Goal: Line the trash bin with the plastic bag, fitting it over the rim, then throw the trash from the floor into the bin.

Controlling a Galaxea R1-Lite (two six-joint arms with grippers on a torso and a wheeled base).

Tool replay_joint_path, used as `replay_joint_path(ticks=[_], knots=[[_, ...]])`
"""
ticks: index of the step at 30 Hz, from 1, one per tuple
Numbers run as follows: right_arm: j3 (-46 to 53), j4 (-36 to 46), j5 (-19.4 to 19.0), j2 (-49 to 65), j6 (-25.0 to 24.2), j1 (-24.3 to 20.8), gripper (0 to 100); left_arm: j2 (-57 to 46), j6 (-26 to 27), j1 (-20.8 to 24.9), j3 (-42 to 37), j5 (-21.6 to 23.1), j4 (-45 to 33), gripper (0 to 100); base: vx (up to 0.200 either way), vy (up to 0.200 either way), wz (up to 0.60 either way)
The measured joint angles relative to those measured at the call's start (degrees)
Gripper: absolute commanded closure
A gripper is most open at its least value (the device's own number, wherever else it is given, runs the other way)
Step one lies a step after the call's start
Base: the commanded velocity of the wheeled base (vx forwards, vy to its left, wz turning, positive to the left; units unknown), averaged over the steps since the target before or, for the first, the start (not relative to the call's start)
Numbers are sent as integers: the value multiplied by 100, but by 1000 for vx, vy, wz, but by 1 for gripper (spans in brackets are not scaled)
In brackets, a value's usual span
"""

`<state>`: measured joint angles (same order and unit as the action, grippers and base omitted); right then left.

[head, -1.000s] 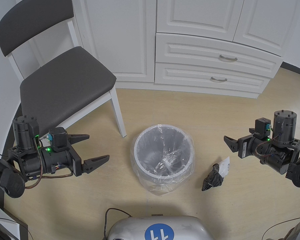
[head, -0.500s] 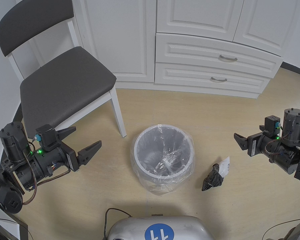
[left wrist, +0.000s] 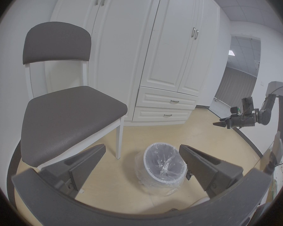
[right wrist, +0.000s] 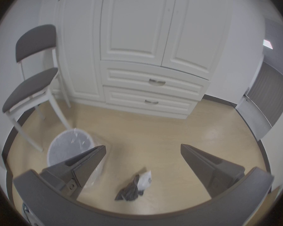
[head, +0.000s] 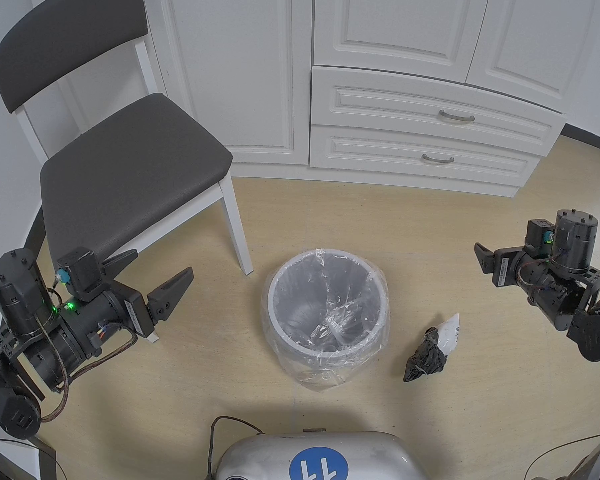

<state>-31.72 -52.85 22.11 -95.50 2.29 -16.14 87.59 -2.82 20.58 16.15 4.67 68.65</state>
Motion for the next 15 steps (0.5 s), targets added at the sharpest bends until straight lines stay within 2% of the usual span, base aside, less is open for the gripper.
replay_joint_path(ticks=[3,7,15], knots=[[-26,-518,5,-361,-29,126,0,-11,-51,-2,13,-32,99,0,0,0,0],[-66,-573,-11,-662,-35,217,0,-33,-77,-29,27,-51,150,0,0,0,0],[-658,827,-176,-773,-145,222,0,-167,-88,-88,49,-60,174,0,0,0,0]])
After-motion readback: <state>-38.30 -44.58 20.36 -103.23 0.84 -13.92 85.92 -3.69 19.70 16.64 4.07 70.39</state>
